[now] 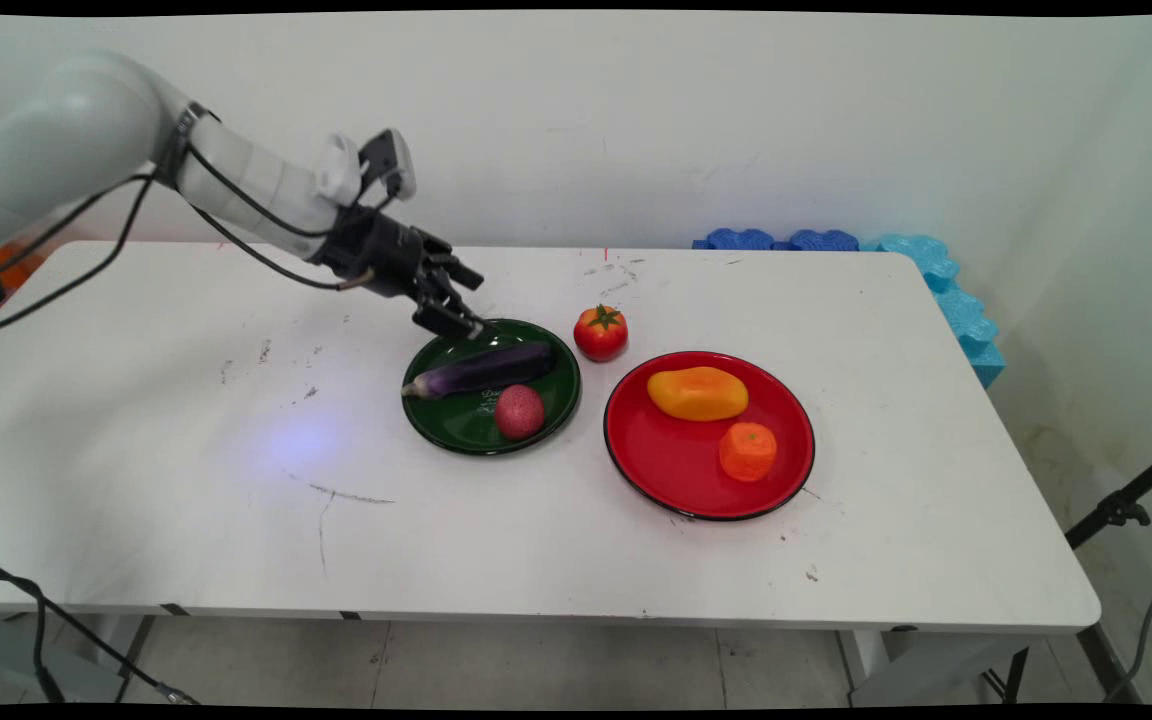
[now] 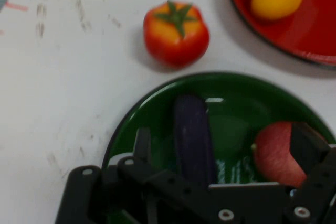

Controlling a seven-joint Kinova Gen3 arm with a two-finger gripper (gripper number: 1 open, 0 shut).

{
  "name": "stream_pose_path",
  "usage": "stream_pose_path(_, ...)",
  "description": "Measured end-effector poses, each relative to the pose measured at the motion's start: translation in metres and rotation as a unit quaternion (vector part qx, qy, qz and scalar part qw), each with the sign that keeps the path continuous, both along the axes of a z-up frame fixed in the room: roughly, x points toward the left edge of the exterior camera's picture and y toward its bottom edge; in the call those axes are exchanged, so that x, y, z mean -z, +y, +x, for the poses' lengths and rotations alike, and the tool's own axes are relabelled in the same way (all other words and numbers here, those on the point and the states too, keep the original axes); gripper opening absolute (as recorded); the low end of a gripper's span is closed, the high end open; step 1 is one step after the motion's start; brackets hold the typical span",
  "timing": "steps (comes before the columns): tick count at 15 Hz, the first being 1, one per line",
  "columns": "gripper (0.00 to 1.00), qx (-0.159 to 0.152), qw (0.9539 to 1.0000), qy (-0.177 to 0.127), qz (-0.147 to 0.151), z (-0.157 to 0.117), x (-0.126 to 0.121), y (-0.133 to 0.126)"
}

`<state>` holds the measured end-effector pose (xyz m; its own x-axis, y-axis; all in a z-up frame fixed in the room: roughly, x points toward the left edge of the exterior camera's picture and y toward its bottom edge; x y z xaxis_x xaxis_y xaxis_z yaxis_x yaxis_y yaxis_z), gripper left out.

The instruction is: Pick up the eggplant from the green plate

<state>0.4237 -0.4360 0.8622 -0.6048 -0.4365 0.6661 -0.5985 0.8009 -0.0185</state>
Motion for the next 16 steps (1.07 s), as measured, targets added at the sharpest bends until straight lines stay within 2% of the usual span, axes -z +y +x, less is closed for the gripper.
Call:
stream_pose_path(9, 1.00, 0.001, 0.9990, -0.033, 0.029, 0.004, 0.050, -0.016)
stream_pose_path(16, 1.00, 0.007, 0.9984, -0.040, 0.041, 0.000, 0.068, -0.021)
